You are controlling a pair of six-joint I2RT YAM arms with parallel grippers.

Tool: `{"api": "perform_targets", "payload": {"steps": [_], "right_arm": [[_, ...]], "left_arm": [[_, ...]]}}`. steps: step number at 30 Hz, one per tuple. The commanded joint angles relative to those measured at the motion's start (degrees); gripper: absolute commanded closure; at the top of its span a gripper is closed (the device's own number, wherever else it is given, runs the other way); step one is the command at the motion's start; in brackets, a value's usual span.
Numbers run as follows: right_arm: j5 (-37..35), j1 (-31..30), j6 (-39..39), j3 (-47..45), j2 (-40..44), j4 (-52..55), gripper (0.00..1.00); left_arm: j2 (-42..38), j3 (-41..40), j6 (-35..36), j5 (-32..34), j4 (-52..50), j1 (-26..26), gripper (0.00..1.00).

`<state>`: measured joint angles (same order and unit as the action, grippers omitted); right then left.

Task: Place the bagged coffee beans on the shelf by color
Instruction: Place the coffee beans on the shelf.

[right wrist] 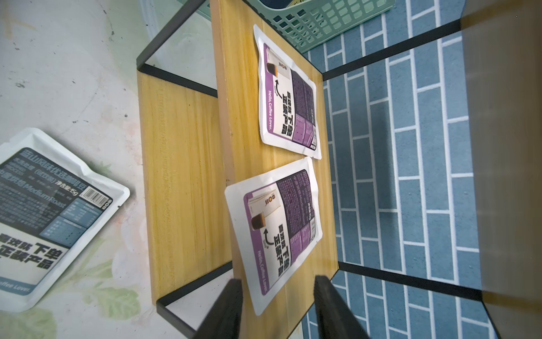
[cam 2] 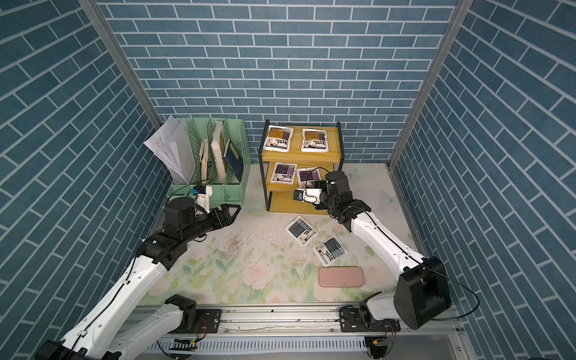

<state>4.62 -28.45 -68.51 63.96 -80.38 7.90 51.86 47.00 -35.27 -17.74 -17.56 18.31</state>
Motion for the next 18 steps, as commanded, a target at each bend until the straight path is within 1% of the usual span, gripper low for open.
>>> {"api": "perform_targets", "payload": {"steps": [1,3,8,18], "right_arm": [[4.19,0.39,-3.05,2.57,-3.05,2.48,0.56],[4.76,0.51,-3.21,4.06,-4.56,3.59,0.53],[4.55,0.67,-3.69,5.34,-7.84,1.15,0.48],[3.35,0.90,-3.92,8.69,-11.79,-0.82,0.47]], "left_arm": [[-0.33,0.55,0.99,0.55,-1.07,0.24,0.13],[-0.26,0.55,0.99,0.57,-1.07,0.24,0.13],[-0.50,0.46,0.99,0.71,-1.25,0.22,0.13],[-1.06,0.46,1.19,1.50,-2.04,0.24,0.12]]}}
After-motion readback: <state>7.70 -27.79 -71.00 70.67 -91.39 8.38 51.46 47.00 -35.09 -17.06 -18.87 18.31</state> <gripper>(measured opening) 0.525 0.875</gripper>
